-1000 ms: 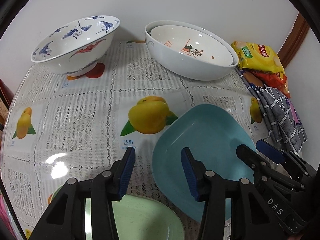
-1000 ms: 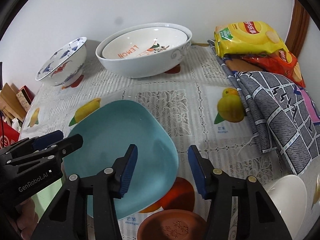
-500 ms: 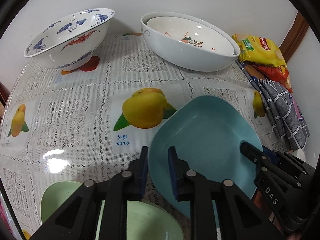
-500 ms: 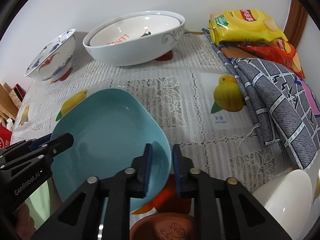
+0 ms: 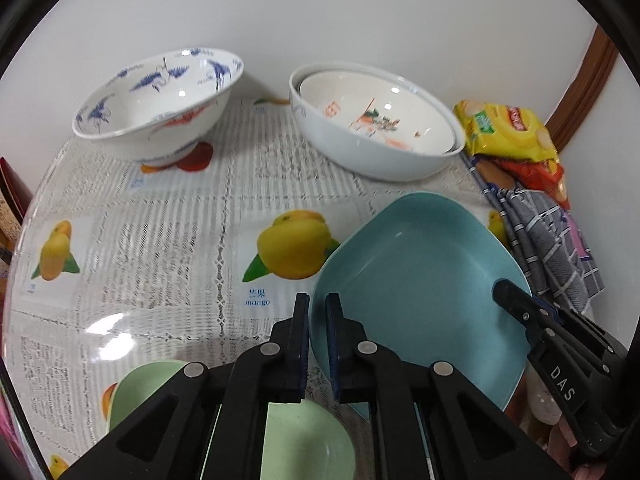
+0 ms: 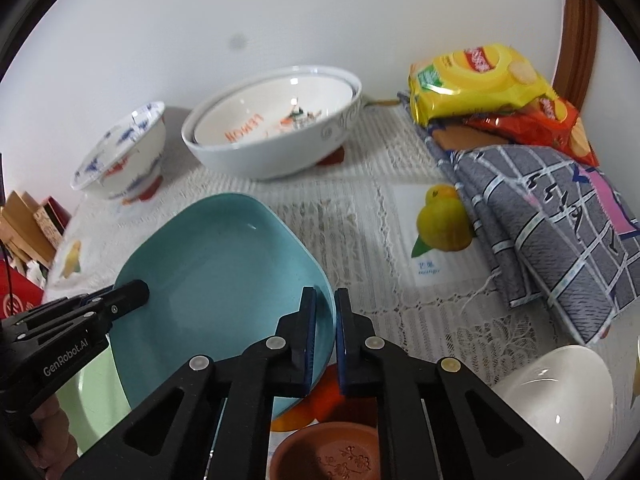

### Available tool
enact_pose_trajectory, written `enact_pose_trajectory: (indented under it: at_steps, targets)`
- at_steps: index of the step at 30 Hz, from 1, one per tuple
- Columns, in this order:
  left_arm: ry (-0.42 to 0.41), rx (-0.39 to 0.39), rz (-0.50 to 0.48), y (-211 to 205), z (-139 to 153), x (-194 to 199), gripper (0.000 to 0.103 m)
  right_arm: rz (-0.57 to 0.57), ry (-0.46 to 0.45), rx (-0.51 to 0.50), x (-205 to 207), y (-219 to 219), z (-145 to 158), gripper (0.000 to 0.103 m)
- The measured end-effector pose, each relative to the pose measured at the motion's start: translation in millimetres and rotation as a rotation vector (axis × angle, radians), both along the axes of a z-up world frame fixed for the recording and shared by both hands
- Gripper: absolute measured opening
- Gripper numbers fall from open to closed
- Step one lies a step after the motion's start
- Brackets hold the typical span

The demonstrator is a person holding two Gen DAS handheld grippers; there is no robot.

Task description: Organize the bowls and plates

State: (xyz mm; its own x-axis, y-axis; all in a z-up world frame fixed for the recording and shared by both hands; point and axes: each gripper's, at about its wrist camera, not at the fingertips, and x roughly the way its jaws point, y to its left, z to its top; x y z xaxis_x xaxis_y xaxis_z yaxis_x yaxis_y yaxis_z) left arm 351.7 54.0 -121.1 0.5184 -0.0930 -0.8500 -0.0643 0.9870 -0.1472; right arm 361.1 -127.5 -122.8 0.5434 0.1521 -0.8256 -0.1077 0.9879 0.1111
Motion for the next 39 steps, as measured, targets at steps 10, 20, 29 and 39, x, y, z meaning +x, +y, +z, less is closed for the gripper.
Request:
enact_pose_trajectory:
  at_steps: [10, 20, 29, 39]
  targets:
    - [-0.062, -0.006, 0.001, -1, 44, -32, 0.008, -0.017, -0.076, 0.036, -32, -3, 46, 0.007]
    - [-0.116, 0.010, 0.007, -5, 88, -83, 0.008, -0.026, -0.109, 0.087, -83, -6, 79, 0.007]
    - [-0.150, -0.006, 0.002, -11, 110, -124, 0.008, -0.030, -0.145, 0.086, -127, -12, 105, 0.007]
    - [-0.182, -0.005, 0.011, -5, 125, -154, 0.008, -0.028, -0.181, 0.086, -158, -7, 124, 0.007]
